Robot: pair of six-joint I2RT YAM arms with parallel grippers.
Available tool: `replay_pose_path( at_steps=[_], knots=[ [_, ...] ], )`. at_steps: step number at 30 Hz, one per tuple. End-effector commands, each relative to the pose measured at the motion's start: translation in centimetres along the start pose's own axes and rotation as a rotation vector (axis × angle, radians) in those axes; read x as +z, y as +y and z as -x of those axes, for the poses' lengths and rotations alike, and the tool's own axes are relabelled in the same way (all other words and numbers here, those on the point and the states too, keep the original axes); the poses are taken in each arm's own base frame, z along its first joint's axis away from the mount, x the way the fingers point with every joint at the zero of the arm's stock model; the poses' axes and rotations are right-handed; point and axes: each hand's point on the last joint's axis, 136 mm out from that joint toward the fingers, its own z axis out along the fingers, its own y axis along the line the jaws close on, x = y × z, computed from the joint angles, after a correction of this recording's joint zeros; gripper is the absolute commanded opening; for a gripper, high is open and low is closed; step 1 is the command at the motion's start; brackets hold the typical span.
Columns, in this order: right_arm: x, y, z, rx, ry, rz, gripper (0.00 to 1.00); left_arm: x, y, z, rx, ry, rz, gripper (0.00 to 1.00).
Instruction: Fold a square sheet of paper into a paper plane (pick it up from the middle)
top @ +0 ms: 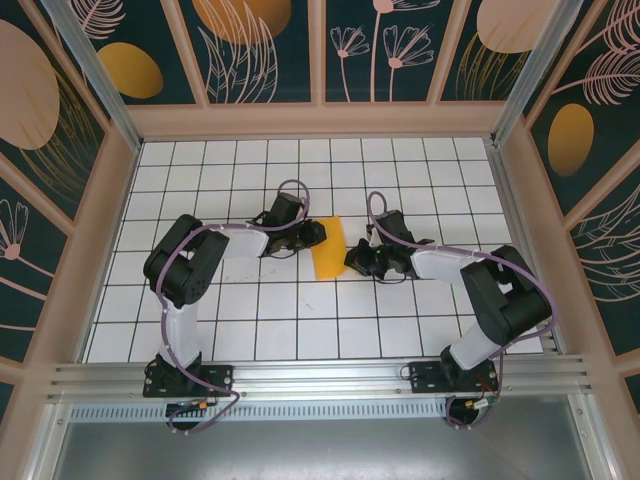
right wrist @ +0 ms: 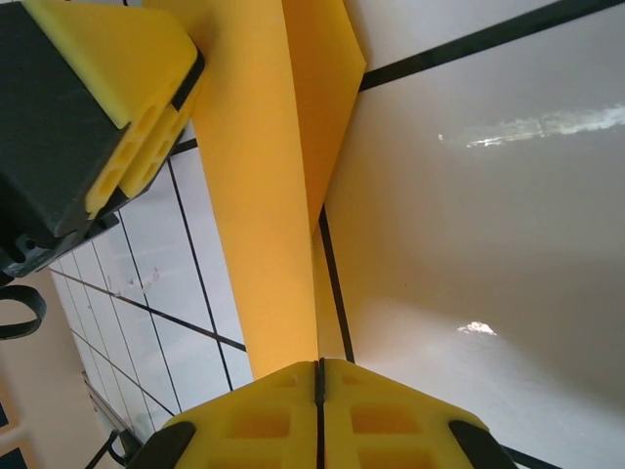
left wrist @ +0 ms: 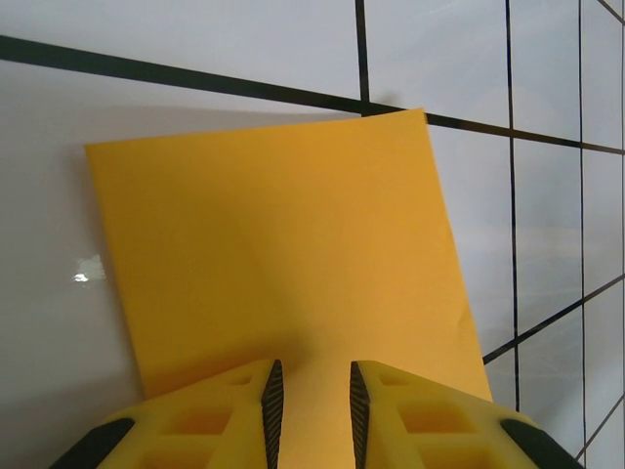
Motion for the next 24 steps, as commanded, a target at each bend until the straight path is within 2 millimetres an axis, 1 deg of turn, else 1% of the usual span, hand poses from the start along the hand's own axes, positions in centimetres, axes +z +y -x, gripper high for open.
replay_pose_path(
  at_steps=[1, 5, 9, 10, 11, 14, 16, 18, 21, 24],
  knots=[
    [-0.2, 2.4, 0.6, -0.015, -0.01, 0.065, 0.06, 0.5, 0.8, -0.5, 0.012, 0.012, 0.033, 0.27],
    [0.5, 3.5, 1.4, -0.016, -0.012, 0.079, 0.05, 0.6, 0.8, -0.6, 0.015, 0.016, 0.033, 0.27],
    [1.0, 4.2, 2.4, 0.001, -0.028, 0.09, 0.05, 0.5, 0.8, -0.5, 0.017, 0.014, 0.032, 0.27],
    [1.5, 4.6, 2.0, -0.008, -0.021, 0.093, 0.06, 0.4, 0.7, -0.4, 0.02, 0.013, 0.03, 0.27],
    [1.7, 4.7, 2.2, -0.005, -0.023, 0.093, 0.06, 0.3, 0.5, -0.4, 0.02, 0.011, 0.027, 0.28],
    [2.3, 4.6, 2.6, 0.008, -0.03, 0.084, 0.06, -0.2, -0.3, 0.2, 0.029, -0.004, 0.012, 0.29],
    [2.7, 4.4, 2.8, 0.014, -0.033, 0.075, 0.06, -0.8, -1.0, 0.9, 0.036, -0.032, 0.002, 0.3],
    [2.9, 4.1, 3.0, 0.021, -0.039, 0.062, 0.06, -1.4, -1.3, 1.8, 0.046, -0.071, 0.014, 0.3],
    [3.1, 3.8, 3.1, 0.028, -0.047, 0.048, 0.06, -2.1, -0.7, 2.9, 0.05, -0.127, 0.065, 0.31],
    [3.2, 3.6, 3.3, 0.037, -0.058, 0.043, 0.06, -1.6, 0.1, 2.7, 0.044, -0.118, 0.089, 0.3]
  ],
)
